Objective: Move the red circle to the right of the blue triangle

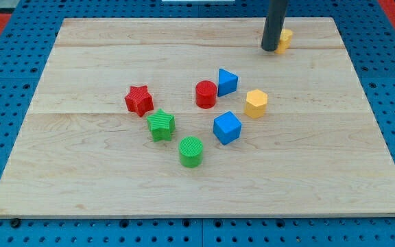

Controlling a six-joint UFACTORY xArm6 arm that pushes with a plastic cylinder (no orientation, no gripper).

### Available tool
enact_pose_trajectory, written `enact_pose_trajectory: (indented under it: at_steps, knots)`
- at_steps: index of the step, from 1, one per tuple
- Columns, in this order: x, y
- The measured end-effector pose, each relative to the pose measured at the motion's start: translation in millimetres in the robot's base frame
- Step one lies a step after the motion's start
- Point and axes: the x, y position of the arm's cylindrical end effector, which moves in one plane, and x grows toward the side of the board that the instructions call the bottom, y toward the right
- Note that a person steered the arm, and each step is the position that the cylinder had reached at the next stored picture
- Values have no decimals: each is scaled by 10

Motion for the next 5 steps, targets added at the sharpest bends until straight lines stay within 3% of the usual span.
enact_pose_trajectory:
  at_steps: [2, 4, 5]
  knots:
    - [11, -79]
    - [303, -1475]
    - [538, -1690]
